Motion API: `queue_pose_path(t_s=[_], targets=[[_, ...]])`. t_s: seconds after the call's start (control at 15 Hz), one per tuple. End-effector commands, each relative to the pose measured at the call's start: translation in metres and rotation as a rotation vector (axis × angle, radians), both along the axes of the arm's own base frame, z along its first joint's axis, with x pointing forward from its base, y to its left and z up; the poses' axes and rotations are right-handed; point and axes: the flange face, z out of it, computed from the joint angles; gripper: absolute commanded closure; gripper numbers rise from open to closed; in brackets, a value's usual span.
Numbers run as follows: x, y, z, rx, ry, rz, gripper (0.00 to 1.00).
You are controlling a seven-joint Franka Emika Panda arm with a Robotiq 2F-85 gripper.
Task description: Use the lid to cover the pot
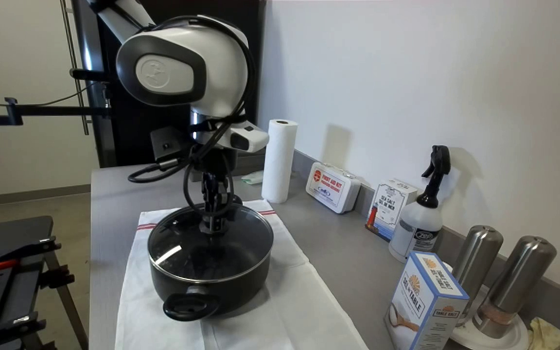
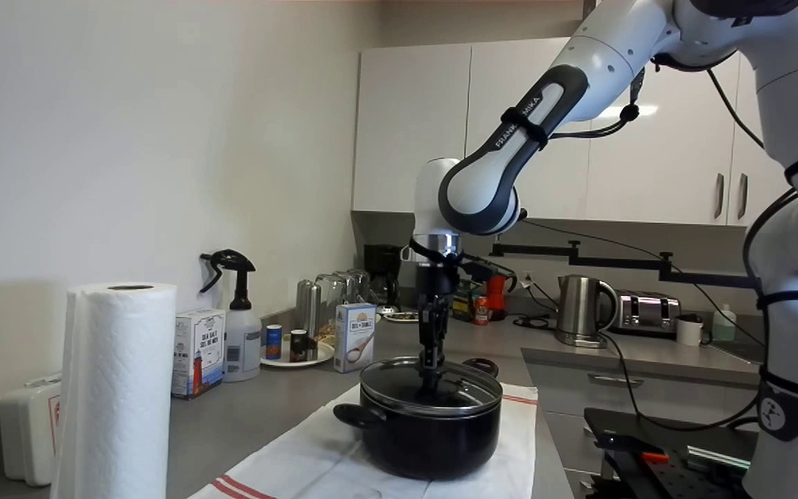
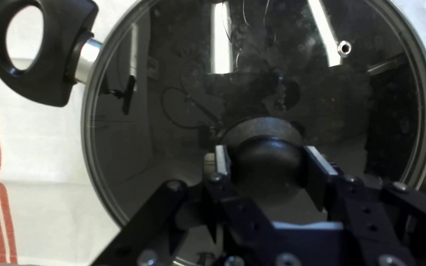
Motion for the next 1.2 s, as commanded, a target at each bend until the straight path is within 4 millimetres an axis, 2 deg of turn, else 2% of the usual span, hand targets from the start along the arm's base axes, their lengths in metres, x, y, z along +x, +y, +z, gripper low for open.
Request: queue_pose_path(t_s=[0.0,0.47,0.53,0.6,0.8,1.13], targets=[[0.001,-0.001,0.005,-0.004,-0.027,0.019,0.75],[-0.002,0.007,-0.001,-0.063,-0.049,0.065,0.75],[-0.003,0.008,-0.002,-0.069,-0.052,0.071,0.4],[-0.003,0.008,-0.001,-0.073,-0.056,0.076,0.24],[-0.003,0.007,0.003,-0.085,-0.078,0.09,0.03],[-0.012,0.014,0.031,-0.105,-0.12,0.12,0.0]])
